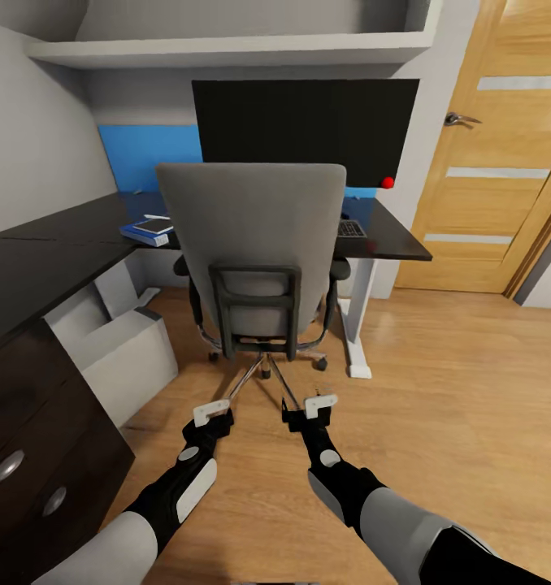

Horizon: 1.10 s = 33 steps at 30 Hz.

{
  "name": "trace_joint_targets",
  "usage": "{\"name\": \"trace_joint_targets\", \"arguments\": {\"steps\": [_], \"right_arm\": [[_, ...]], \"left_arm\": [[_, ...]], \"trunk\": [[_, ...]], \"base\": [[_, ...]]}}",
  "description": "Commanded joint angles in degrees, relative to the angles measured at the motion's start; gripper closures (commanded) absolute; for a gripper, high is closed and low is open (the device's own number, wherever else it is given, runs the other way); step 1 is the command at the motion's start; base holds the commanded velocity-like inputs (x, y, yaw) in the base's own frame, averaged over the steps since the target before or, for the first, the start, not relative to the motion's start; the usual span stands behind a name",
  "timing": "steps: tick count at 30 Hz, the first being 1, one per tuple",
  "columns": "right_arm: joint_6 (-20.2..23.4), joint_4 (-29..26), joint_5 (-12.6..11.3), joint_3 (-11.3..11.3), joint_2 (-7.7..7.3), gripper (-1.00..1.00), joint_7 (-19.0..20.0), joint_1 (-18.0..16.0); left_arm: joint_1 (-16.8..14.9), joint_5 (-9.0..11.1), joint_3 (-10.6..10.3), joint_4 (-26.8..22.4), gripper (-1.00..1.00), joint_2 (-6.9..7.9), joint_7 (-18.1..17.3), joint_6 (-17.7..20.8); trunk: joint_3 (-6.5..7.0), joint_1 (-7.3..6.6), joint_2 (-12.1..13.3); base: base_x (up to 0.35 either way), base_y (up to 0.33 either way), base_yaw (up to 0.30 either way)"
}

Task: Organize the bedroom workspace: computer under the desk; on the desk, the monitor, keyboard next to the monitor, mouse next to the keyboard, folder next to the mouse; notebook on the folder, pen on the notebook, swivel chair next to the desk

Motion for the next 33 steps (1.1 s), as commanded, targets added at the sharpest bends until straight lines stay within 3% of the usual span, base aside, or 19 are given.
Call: {"name": "trace_joint_targets", "arguments": {"steps": [1, 19, 33], "right_arm": [[-0.2, 0.1, -0.3, 0.5, 0.0, -1.0, -0.4, -0.1], [-0.2, 0.1, -0.4, 0.4, 0.0, -1.0, -0.3, -0.1], [-0.2, 0.1, -0.4, 0.4, 0.0, -1.0, -0.3, -0.1]], "left_arm": [[-0.1, 0.6, -0.4, 0.0, -1.0, 0.06, 0.4, -0.4], [-0.1, 0.6, -1.0, -0.1, -1.0, -0.36, 0.4, -0.4], [-0.1, 0.6, -0.9, 0.0, -1.0, -0.38, 0.5, -0.4]], "trunk": [[-0.05, -0.05, 0.0], [3.72, -0.49, 0.2], [6.23, -3.56, 5.8]], "base": [[-0.332, -0.065, 0.0], [-0.332, -0.05, 0.0], [-0.333, 0.0, 0.0]]}}
